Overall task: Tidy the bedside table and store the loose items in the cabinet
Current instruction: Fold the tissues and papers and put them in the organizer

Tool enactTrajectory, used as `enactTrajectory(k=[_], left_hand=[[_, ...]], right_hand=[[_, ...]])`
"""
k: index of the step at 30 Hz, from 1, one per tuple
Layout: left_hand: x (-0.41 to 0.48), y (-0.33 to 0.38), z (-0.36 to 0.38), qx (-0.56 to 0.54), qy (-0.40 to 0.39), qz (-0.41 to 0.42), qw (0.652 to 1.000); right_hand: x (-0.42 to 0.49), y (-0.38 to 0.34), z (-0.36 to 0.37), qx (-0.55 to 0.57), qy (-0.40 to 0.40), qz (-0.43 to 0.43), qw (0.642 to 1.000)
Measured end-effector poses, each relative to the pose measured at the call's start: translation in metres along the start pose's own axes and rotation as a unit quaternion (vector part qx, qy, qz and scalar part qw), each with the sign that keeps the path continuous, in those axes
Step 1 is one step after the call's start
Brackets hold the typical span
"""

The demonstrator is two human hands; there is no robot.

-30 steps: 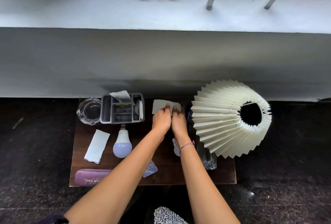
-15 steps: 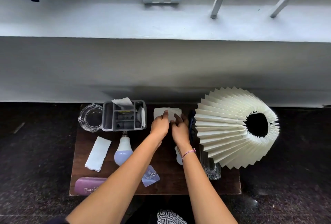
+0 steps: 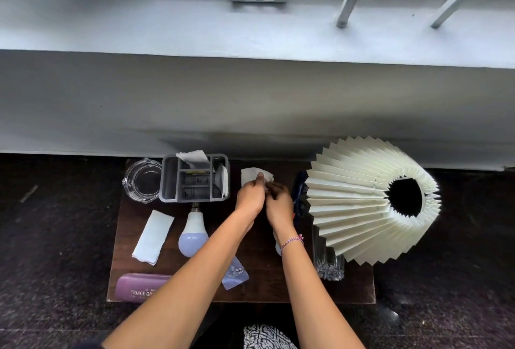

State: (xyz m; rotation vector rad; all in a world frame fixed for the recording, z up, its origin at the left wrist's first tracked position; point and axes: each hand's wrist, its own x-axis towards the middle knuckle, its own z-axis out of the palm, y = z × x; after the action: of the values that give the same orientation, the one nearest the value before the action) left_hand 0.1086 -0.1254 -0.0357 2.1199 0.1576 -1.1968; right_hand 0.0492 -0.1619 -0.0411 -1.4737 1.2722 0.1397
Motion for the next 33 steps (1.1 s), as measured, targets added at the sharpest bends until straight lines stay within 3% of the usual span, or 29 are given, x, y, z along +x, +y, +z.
enactTrajectory(k=[10,16,24,28,33], left_hand=[[-0.023,0.003,0.0,-0.119,0.037,-0.01,0.992],[-0.041,-0.01,-0.007,-0.181,0.019,-0.02,0.983],[-0.066,-0.04,-0.02,-0.265,-0.012,-0.061,0.962],[-0.075,-0.063,-0.032,-0.279,0.019,-0.087,0.956],[-0.089,-0.078,-0.054,-0.375,0.009,-0.143,0.916]], right_hand=[[-0.023,-0.004,-0.002,0.135,0.059,0.017,0.989],[-0.038,-0.005,-0.001,-0.029,0.061,-0.06,0.996],[-0.07,0.008,0.002,-0.049,0.111,-0.091,0.988],[-0.085,0.016,0.01,0.049,0.057,-0.057,0.996],[-0.106,0.018,0.024,0.225,-0.023,0.001,0.974]])
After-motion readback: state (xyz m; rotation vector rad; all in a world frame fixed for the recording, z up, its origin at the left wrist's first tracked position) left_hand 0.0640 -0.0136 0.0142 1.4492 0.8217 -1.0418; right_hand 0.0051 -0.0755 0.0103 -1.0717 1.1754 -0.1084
